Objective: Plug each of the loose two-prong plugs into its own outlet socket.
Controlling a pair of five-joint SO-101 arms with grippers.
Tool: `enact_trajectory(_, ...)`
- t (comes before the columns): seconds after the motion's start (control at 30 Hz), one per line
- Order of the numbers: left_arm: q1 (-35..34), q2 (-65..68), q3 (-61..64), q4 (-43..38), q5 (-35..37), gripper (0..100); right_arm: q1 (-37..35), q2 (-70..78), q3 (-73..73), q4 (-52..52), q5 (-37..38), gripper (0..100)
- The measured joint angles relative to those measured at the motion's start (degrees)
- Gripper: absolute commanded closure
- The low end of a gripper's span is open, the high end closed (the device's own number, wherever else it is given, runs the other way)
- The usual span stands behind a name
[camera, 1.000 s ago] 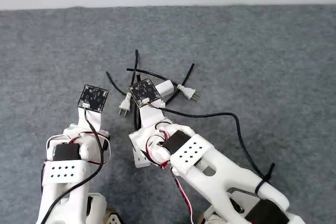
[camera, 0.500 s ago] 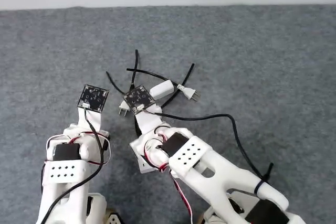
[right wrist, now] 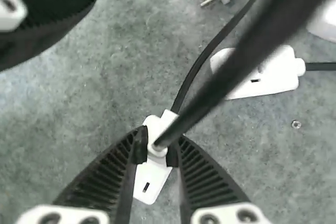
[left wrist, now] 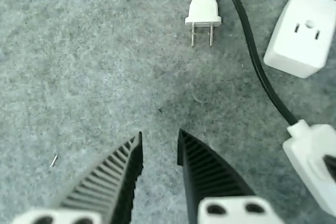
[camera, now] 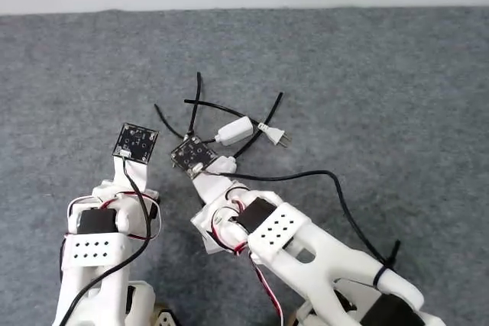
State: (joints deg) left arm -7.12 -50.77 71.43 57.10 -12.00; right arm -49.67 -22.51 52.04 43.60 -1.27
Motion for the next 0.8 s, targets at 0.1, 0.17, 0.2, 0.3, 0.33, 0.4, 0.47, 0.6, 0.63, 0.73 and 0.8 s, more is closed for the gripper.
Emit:
enact_trajectory(0.1,0.00,0.00,0.00,0.00,0.00,89,-2.11,-0.18,-0.09,4.84,1.93,99.1)
enact_trajectory(0.17,0.00,0.00,0.00,0.00,0.00,89,-2.73,-0.18,-0.09,5.98,2.29,99.0)
enact_trajectory(0.2,0.00,0.00,0.00,0.00,0.00,89,-2.73,-0.18,-0.09,6.15,2.37,99.0)
enact_trajectory(0.3,0.00,0.00,0.00,0.00,0.00,89,-2.73,-0.18,-0.18,6.51,2.46,98.0)
enact_trajectory(0.33,0.00,0.00,0.00,0.00,0.00,89,-2.73,-0.18,-0.18,6.51,2.46,95.7)
enact_trajectory(0.4,0.00,0.00,0.00,0.00,0.00,89,-2.73,-0.26,-0.18,6.51,2.46,88.0)
enact_trajectory(0.47,0.00,0.00,0.00,0.00,0.00,89,-2.90,-0.18,-0.18,6.51,2.37,79.1)
enact_trajectory(0.6,0.00,0.00,0.00,0.00,0.00,89,-4.04,0.88,2.37,7.30,-2.20,69.5)
enact_trajectory(0.63,0.00,0.00,0.00,0.00,0.00,89,-4.22,1.05,2.29,7.65,-2.90,69.9)
enact_trajectory(0.73,0.00,0.00,0.00,0.00,0.00,89,-5.10,1.14,1.49,9.85,-5.36,71.3)
enact_trajectory(0.8,0.00,0.00,0.00,0.00,0.00,89,-7.56,1.23,0.62,11.60,-7.65,71.2)
